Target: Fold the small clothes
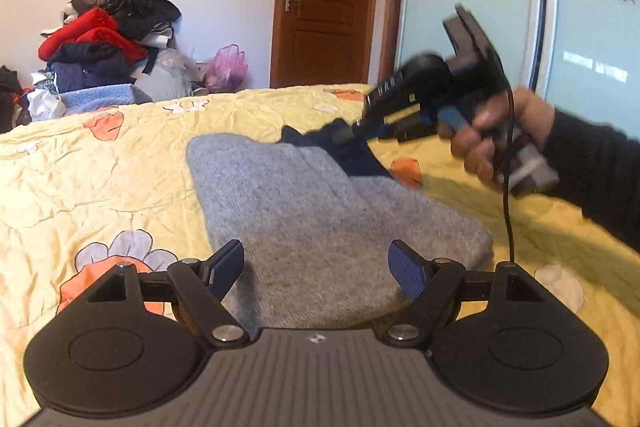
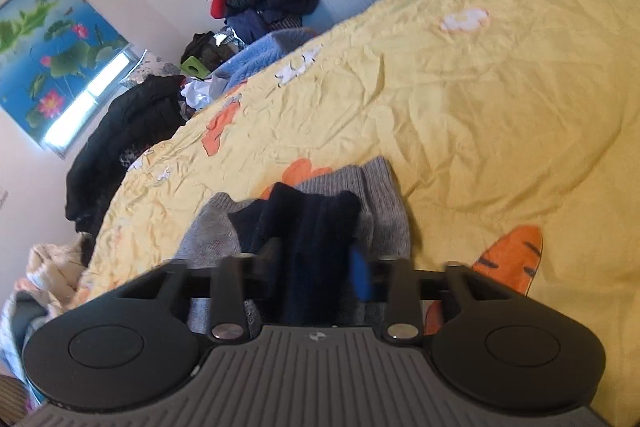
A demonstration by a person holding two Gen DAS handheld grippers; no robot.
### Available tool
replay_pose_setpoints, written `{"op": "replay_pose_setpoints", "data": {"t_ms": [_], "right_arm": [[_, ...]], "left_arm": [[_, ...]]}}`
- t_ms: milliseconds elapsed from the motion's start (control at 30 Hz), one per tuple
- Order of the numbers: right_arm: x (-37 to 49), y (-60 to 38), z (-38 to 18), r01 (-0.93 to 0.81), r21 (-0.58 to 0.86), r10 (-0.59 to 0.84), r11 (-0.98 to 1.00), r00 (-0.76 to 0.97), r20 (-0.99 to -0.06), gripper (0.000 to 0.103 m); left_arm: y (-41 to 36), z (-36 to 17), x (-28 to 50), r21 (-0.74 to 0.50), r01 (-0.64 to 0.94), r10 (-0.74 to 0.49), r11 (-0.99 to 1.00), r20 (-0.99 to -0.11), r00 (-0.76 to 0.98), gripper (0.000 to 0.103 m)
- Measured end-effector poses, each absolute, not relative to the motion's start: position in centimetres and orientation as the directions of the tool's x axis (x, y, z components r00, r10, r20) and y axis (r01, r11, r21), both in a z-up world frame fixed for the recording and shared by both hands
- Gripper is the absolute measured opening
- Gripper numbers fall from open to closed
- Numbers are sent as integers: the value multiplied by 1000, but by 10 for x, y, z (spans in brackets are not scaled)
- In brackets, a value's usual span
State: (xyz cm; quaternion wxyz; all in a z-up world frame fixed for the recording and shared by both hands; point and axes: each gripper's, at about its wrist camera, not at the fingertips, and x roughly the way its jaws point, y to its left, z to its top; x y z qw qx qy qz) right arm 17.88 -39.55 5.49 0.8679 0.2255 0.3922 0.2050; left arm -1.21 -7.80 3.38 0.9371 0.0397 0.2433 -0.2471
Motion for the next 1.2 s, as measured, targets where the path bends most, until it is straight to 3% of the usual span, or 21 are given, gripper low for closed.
{"op": "replay_pose_setpoints", "data": {"t_ms": [167, 300, 400, 433, 500, 600, 733, 833, 967, 1033, 1100, 1200], "right_arm": [[180, -411, 68, -182, 555, 517, 812, 667, -537, 16], [196, -419, 39, -93, 552, 483, 829, 617, -622, 17], [181, -420, 40, -57, 569, 464, 820, 649, -603, 34], [173, -420, 49, -45, 555, 434, 831, 676, -595, 45], [146, -418, 71, -67, 528, 386, 847, 760, -522, 46], [116, -402, 81, -186, 584, 504, 790, 740, -446, 51], [107, -383, 61, -145, 601, 510, 786, 702, -497, 53], [109, -391, 30, -13, 682, 512, 731, 672, -535, 52], [99, -403, 12, 15, 774, 572, 633, 665, -480, 47], [96, -401, 18, 4, 766, 580, 643, 651, -490, 48], [88, -401, 30, -5, 769, 590, 639, 644, -486, 56], [65, -401, 42, -90, 796, 651, 599, 633, -419, 69]], "left_arm": [[-78, 21, -9, -79, 480, -454, 874, -488, 746, 80], [-81, 1, 9, -143, 462, -452, 875, -578, 679, 79], [-66, 20, 7, -222, 462, -503, 858, -543, 672, 79], [-57, 31, 6, -260, 465, -529, 846, -511, 677, 80], [-43, 51, 12, -311, 470, -564, 826, -439, 700, 80], [-46, 63, 48, -326, 441, -546, 836, -420, 725, 80], [-73, 46, 96, -364, 420, -554, 832, -497, 668, 80], [-87, 22, 106, -297, 414, -508, 860, -561, 653, 80], [-104, 7, 87, -17, 467, -400, 884, -544, 738, 81], [-104, 12, 71, 52, 450, -357, 891, -532, 768, 81], [-95, 20, 45, 84, 452, -358, 888, -490, 795, 80], [-83, 25, 5, 76, 547, -467, 834, -432, 771, 80]]}}
